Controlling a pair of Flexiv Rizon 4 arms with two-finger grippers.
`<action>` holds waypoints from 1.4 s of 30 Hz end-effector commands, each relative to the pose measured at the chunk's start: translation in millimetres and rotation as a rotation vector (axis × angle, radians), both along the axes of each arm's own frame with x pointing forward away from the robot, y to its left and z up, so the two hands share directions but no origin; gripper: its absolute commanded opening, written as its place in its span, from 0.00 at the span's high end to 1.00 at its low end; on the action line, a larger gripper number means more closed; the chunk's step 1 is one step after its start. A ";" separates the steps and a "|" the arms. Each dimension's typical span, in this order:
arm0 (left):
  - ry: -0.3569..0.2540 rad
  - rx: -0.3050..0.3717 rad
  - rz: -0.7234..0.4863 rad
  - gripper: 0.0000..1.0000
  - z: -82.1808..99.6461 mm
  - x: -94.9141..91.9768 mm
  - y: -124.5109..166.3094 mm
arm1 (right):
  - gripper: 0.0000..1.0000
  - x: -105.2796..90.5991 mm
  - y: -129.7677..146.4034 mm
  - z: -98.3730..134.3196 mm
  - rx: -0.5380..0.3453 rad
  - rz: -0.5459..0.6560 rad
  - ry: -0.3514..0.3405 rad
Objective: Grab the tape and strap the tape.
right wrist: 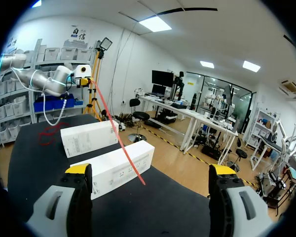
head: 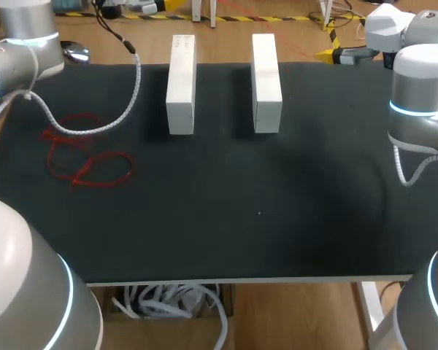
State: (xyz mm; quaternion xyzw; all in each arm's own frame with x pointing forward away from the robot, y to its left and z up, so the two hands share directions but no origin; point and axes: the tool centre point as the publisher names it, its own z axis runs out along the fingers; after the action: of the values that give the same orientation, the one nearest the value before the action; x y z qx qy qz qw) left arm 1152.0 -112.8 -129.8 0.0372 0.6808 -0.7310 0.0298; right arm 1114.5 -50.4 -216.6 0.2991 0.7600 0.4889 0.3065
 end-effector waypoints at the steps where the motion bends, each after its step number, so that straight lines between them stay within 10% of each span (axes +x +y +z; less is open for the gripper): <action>1: 0.026 -0.033 0.407 1.00 1.9 -7.4 -0.6 | 0.00 -0.3 0.1 0.1 0.000 0.000 0.000; 17: -0.224 -0.007 -0.039 1.00 46.5 6.8 -59.7 | 0.00 -0.3 0.1 0.1 0.000 0.000 0.000; 25: -0.149 -0.013 -0.258 1.00 34.9 11.6 -88.1 | 0.00 -0.3 0.1 0.1 0.000 0.000 0.000; 42: -0.184 -0.145 -0.299 1.00 44.3 -0.9 -125.9 | 0.00 -0.3 0.1 0.1 0.000 0.000 0.000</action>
State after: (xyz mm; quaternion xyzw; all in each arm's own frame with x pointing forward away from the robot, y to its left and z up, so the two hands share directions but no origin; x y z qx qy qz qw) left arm 1145.0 -233.3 -82.0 0.1527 0.6205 -0.7686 0.0300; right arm 1114.5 -50.3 -216.6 0.2990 0.7600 0.4889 0.3065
